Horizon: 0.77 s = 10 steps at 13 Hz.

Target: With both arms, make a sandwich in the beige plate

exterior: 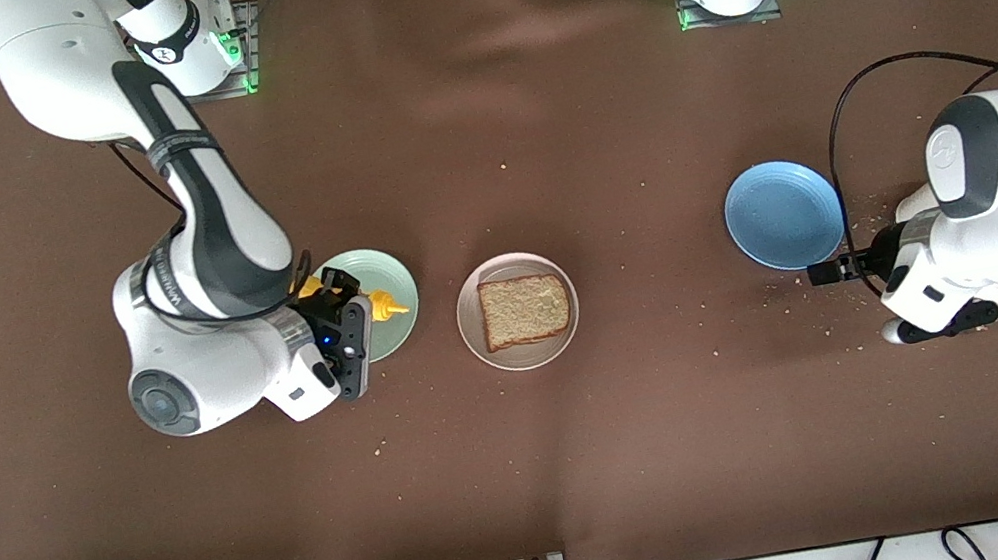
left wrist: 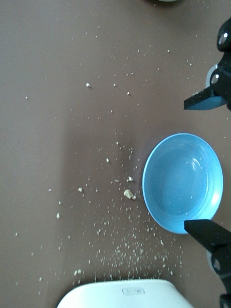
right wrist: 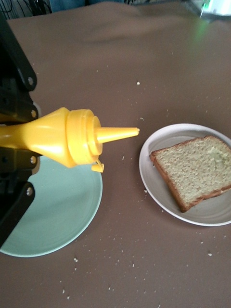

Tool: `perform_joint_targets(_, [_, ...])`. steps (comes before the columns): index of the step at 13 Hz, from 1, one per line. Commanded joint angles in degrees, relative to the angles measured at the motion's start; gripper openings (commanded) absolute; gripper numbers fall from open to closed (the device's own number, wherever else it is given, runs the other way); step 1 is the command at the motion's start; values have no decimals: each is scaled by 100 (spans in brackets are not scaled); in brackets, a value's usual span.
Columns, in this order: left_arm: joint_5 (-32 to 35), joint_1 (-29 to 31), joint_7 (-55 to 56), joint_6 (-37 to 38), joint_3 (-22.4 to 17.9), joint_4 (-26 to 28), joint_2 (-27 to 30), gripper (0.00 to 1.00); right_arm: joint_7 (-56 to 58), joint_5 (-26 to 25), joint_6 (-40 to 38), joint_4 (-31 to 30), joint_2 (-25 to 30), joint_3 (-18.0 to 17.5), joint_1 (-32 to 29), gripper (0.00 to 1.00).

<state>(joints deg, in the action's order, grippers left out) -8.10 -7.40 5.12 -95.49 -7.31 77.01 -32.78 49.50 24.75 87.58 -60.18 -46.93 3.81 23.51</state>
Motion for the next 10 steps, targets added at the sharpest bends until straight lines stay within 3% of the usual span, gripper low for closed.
perform_joint_targets(1, [458, 63, -281, 153, 64, 77, 307, 100, -1114, -706, 75, 217, 26, 50, 503, 0])
perform_joint_targets(5, [967, 386, -634, 215, 106, 155, 684, 100, -2258, -1796, 356, 217, 17, 50, 1127, 0])
perform_joint_targets(7, [960, 869, -1159, 171, 352, 497, 1184, 100, -2864, -2411, 365, 217, 17, 59, 1444, 0])
perform_joint_targets(10, [995, 960, -1232, 118, 485, 866, 1825, 100, -3472, -3090, 435, 217, 17, 50, 1708, 0])
